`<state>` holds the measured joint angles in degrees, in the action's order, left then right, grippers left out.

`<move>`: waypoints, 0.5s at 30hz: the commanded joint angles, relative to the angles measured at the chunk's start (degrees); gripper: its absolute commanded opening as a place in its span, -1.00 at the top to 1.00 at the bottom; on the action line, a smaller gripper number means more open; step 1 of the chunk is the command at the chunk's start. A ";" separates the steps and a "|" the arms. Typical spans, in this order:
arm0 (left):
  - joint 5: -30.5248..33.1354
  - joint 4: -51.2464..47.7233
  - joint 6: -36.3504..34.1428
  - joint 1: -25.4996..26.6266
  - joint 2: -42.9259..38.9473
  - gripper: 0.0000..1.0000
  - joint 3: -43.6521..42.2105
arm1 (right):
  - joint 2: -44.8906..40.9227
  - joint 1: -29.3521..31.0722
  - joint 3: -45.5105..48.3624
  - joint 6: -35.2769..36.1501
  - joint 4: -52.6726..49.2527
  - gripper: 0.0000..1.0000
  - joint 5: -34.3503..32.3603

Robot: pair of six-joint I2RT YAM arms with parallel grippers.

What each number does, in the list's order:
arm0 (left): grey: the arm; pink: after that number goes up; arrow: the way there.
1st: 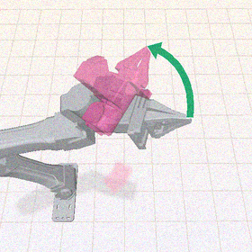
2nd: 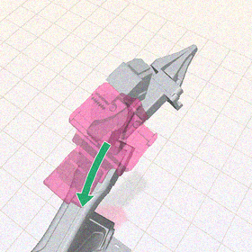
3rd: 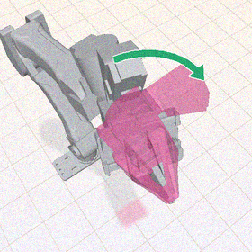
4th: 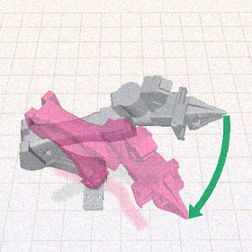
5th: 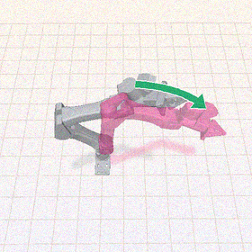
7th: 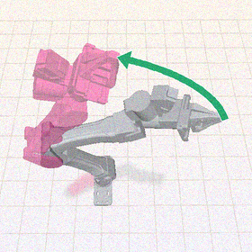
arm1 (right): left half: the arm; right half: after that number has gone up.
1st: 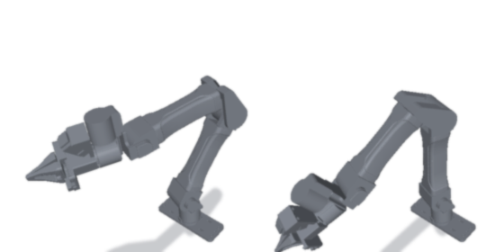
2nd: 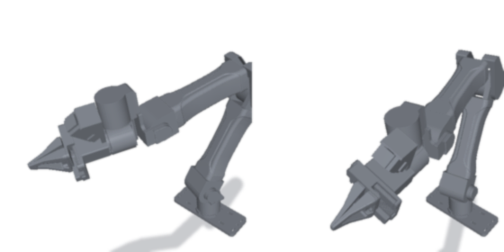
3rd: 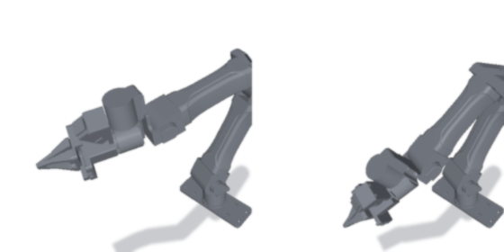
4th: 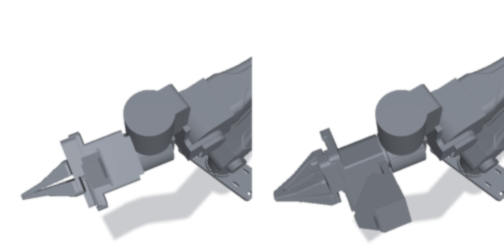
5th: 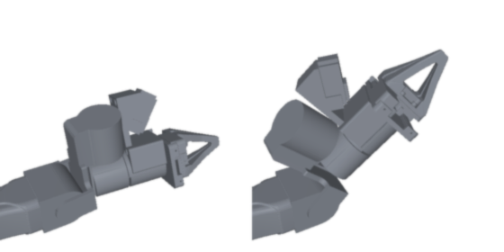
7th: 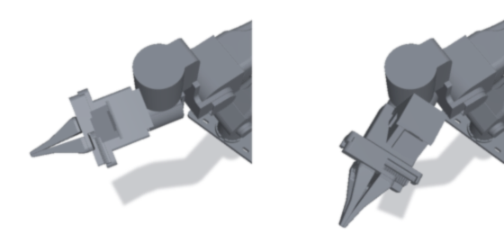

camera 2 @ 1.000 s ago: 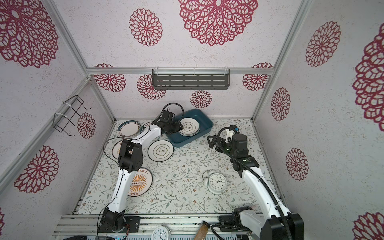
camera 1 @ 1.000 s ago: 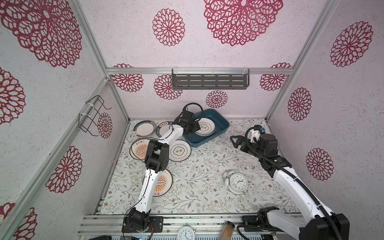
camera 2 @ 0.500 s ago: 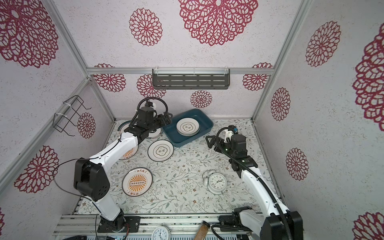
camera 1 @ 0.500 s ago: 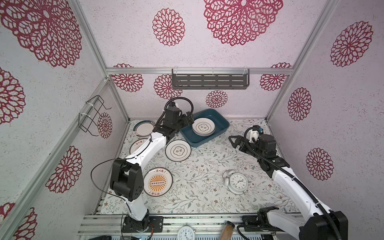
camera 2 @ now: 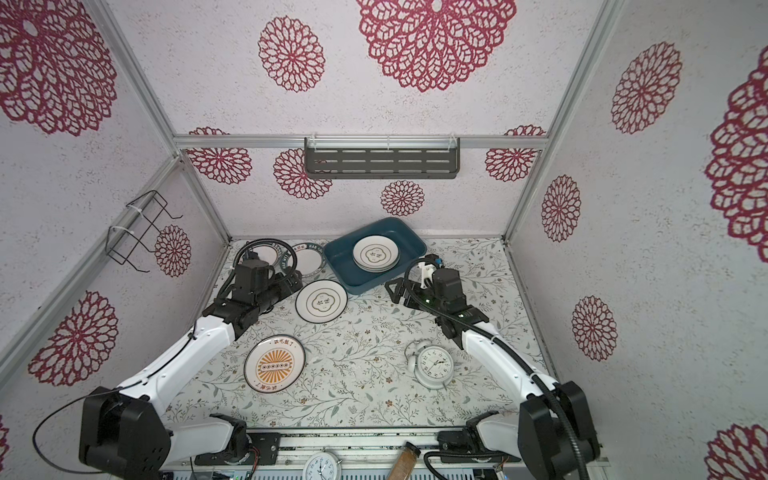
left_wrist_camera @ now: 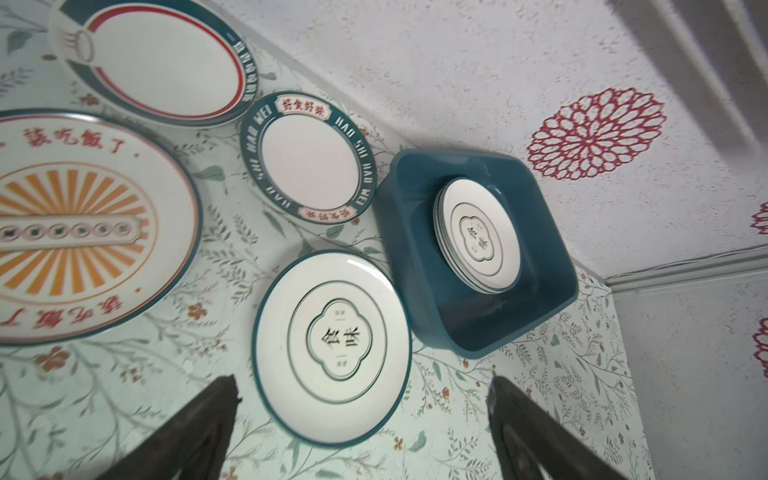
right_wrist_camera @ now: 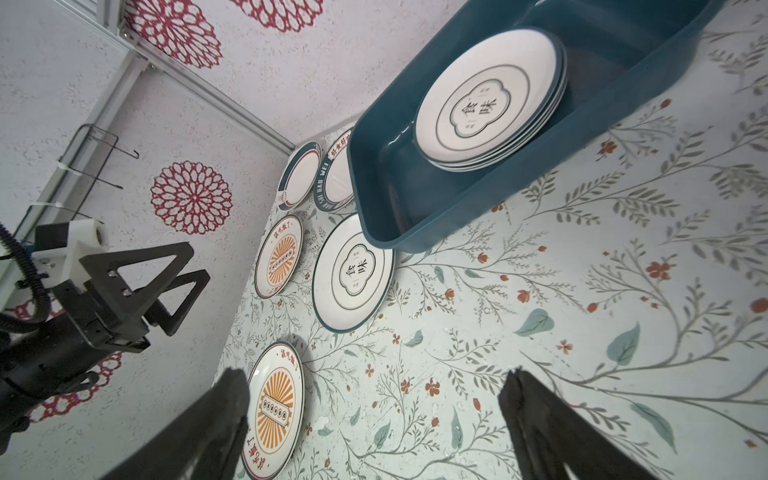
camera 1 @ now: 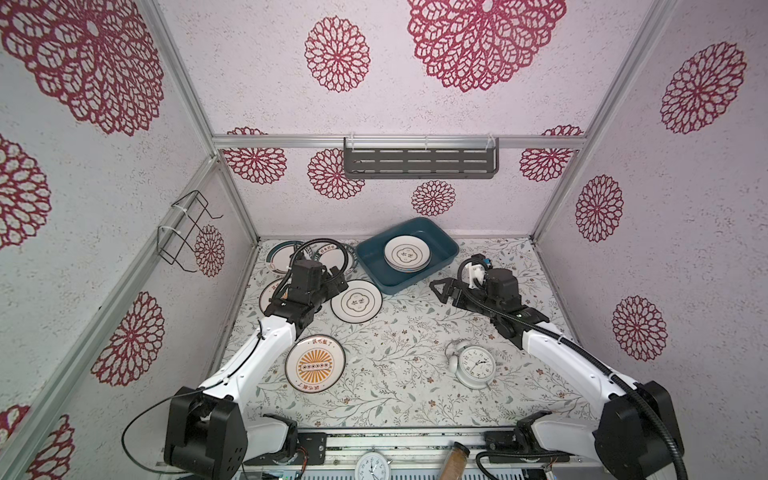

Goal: Place the plates into the plastic bin on the countertop

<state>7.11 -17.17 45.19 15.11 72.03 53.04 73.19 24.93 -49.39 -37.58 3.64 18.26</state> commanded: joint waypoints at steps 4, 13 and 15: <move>6.35 -14.20 4.61 -3.29 -9.82 -0.94 -5.80 | 6.42 6.22 -5.08 0.38 3.18 -0.98 -1.65; 4.24 -24.11 11.87 -13.98 -23.87 -0.94 -18.93 | 18.48 13.83 -13.25 3.60 0.36 -0.98 -0.32; 4.18 -25.36 12.36 -15.73 -25.29 -0.94 -20.90 | 20.23 14.64 -14.13 3.66 0.29 -0.98 0.65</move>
<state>11.38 -38.52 54.98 1.13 48.42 33.76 92.75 38.46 -61.19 -35.83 4.49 17.98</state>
